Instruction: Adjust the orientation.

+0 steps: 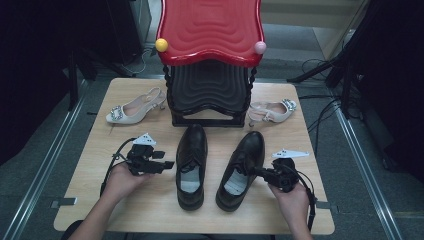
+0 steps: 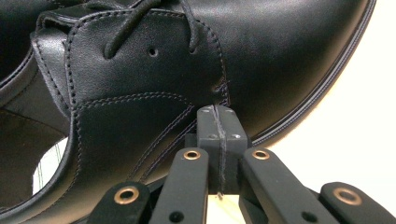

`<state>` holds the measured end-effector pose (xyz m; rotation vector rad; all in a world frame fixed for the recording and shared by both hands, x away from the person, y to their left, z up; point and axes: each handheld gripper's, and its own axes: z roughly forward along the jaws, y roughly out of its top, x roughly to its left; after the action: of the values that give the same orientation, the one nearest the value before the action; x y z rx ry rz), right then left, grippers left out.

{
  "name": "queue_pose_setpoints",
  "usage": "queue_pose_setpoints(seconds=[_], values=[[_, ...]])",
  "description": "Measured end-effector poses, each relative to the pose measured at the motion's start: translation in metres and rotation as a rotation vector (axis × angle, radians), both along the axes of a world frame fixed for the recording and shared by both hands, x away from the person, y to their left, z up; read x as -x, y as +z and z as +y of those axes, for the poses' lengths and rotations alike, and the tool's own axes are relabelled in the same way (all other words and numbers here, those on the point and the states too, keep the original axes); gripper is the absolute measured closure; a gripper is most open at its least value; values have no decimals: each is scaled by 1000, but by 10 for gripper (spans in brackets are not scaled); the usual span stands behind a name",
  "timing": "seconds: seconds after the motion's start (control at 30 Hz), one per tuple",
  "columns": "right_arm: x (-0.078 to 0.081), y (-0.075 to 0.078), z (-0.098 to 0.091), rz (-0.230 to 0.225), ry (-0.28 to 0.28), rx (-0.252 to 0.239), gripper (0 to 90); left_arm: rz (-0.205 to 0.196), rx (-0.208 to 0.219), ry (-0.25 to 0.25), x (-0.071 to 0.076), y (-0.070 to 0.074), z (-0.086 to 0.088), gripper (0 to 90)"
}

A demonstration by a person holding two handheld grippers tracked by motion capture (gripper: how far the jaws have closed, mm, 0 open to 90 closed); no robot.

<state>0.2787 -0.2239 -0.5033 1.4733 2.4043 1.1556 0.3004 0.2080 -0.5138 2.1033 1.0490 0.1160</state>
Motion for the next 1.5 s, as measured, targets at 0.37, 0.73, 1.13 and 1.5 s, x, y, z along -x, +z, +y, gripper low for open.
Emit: queue_pose_setpoints(seconds=[0.37, 0.73, 1.13, 1.5], values=[[-11, 0, 5, -7, 17, -33, 900, -17, 7, -8, 8, 1, -1, 385], [-21, 0, 27, -25, 63, -11, 900, -12, 8, -9, 14, -1, 1, 376], [-29, 1, 39, -23, 93, -19, 900, -6, -5, -28, 16, -4, -6, 385], [-57, -13, 24, 30, -9, 13, 900, 4, 1, -10, 14, -6, -3, 388]])
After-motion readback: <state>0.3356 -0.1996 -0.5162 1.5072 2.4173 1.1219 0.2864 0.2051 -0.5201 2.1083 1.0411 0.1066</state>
